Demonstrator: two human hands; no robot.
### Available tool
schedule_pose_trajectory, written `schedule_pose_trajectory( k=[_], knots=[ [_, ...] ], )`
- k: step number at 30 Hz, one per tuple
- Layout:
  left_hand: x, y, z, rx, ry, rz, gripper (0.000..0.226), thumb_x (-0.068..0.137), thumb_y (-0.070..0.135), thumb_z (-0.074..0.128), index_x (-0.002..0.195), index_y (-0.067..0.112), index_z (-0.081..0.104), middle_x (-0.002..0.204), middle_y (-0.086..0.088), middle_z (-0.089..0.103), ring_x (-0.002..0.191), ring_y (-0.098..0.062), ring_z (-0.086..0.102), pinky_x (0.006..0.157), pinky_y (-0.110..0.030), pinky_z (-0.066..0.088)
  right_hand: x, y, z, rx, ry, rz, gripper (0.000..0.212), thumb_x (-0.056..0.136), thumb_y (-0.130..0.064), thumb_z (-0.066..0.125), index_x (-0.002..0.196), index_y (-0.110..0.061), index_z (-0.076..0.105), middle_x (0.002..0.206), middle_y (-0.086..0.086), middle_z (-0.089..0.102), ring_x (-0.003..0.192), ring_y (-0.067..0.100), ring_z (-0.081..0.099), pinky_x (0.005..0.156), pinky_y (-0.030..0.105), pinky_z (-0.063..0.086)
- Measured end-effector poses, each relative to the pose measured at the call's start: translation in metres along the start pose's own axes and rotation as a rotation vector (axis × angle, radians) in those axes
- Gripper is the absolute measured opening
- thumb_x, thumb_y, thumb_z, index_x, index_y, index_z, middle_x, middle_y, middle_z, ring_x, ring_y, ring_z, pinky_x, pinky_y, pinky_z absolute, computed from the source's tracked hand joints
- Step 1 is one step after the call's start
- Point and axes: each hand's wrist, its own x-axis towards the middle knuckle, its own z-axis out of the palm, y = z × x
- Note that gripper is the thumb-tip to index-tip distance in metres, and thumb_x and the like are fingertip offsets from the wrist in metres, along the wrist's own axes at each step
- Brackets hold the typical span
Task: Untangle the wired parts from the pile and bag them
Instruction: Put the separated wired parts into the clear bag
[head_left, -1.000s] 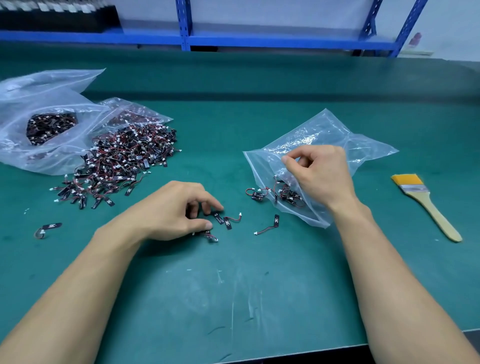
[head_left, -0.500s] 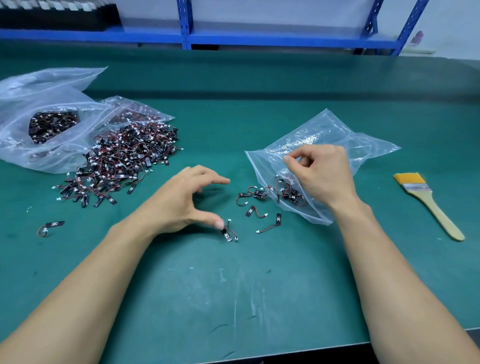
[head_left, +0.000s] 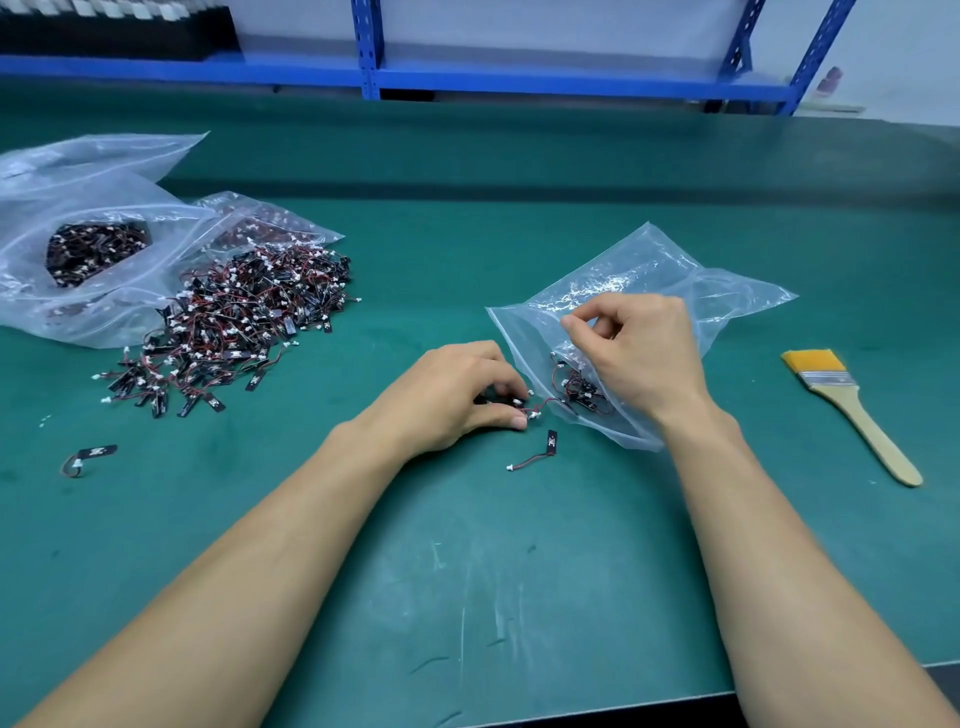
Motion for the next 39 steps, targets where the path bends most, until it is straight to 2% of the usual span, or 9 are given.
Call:
schedule_pose_trajectory(
  k=[6,10,15,20,24,29,32,34,39],
  knots=[
    [-0.013,-0.004,-0.009,0.003,0.049,-0.013,0.019,0.081,0.033,0.081,0.09,0.022,0.068,0.085,0.011,0.058,0.072,0.0,0.053,0.068,-0.02,0.044,0.0,-0.001,-0.002,-0.001,0.0,0.0,0.012,0.088,-0.025,0.071,0.078,-0.023,0.077,0.048,-0.015,0.051,0.051,0.005,0.048,0.06,0.026,0.041],
    [-0.016,-0.003,-0.012,-0.002,0.063,-0.01,0.017,0.081,0.029,0.082,0.081,0.02,0.067,0.076,0.009,0.057,0.067,-0.004,0.052,0.063,-0.017,0.041,-0.001,-0.002,-0.002,-0.008,-0.005,-0.005,0.012,0.088,-0.026,0.071,0.077,-0.023,0.077,0.049,-0.015,0.051,0.052,0.005,0.049,0.06,0.025,0.038],
    [-0.016,0.004,-0.008,-0.087,0.255,-0.018,0.017,0.077,0.026,0.085,0.075,0.02,0.069,0.069,0.01,0.058,0.062,-0.009,0.052,0.059,-0.017,0.04,0.0,-0.006,-0.004,-0.003,-0.004,-0.01,0.013,0.088,-0.026,0.071,0.077,-0.022,0.076,0.048,-0.015,0.051,0.052,0.005,0.049,0.06,0.029,0.044],
    [0.019,0.034,0.009,-0.031,0.419,-0.073,0.019,0.079,0.035,0.082,0.078,0.021,0.07,0.072,0.009,0.062,0.064,-0.013,0.054,0.063,-0.033,0.047,0.0,-0.01,-0.004,-0.006,0.01,-0.024,0.012,0.088,-0.026,0.071,0.078,-0.02,0.077,0.048,-0.016,0.05,0.052,0.007,0.049,0.062,0.036,0.051],
    [0.039,0.046,0.024,0.16,0.464,-0.152,0.024,0.077,0.054,0.077,0.086,0.032,0.073,0.085,0.013,0.067,0.079,-0.015,0.054,0.063,-0.031,0.041,-0.001,-0.011,-0.004,0.01,0.028,-0.007,0.013,0.087,-0.024,0.07,0.076,-0.021,0.077,0.049,-0.011,0.054,0.052,0.011,0.052,0.062,0.037,0.052],
    [0.029,0.032,0.017,0.089,0.508,-0.084,0.04,0.076,0.055,0.077,0.106,0.028,0.074,0.101,0.012,0.07,0.079,-0.013,0.048,0.073,-0.028,0.04,-0.001,-0.011,-0.003,-0.009,0.024,-0.02,0.012,0.088,-0.027,0.07,0.081,-0.021,0.078,0.048,-0.015,0.051,0.053,0.009,0.051,0.064,0.037,0.052],
    [0.016,0.026,0.007,0.054,0.537,-0.086,0.026,0.084,0.047,0.073,0.1,0.028,0.071,0.095,0.014,0.066,0.073,-0.007,0.046,0.074,-0.027,0.043,-0.002,-0.011,-0.004,0.0,0.022,-0.017,0.013,0.089,-0.027,0.07,0.081,-0.02,0.078,0.05,-0.014,0.052,0.055,0.014,0.053,0.065,0.038,0.052],
    [0.004,0.025,0.001,0.078,0.518,-0.15,0.025,0.085,0.054,0.067,0.09,0.03,0.064,0.088,0.016,0.061,0.068,-0.004,0.047,0.071,-0.03,0.046,-0.002,-0.01,-0.004,0.001,0.027,-0.01,0.013,0.089,-0.026,0.07,0.081,-0.021,0.078,0.05,-0.014,0.053,0.056,0.015,0.054,0.065,0.038,0.053],
    [-0.027,0.034,-0.001,0.252,0.171,-0.387,0.082,0.057,0.1,0.036,0.097,0.033,0.06,0.093,0.014,0.052,0.09,-0.011,0.054,0.075,-0.034,0.048,-0.001,-0.01,-0.003,-0.037,0.019,-0.003,0.013,0.088,-0.028,0.069,0.08,-0.023,0.077,0.05,-0.017,0.051,0.059,0.014,0.054,0.066,0.038,0.052]
  ],
)
